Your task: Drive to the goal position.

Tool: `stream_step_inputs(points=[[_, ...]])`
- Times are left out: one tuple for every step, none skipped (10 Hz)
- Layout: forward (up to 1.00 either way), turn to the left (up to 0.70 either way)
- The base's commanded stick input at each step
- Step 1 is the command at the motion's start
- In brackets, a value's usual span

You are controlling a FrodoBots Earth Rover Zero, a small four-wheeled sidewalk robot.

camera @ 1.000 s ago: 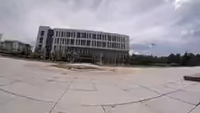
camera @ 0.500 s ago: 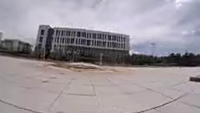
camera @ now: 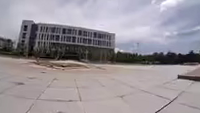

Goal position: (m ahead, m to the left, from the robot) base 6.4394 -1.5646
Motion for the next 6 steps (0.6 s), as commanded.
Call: stream_step_inputs(points=[[0.7, 0.0], [0.7, 0.0], [0.7, 0.0], [0.7, 0.0], [0.7, 0.0], [0.7, 0.0]])
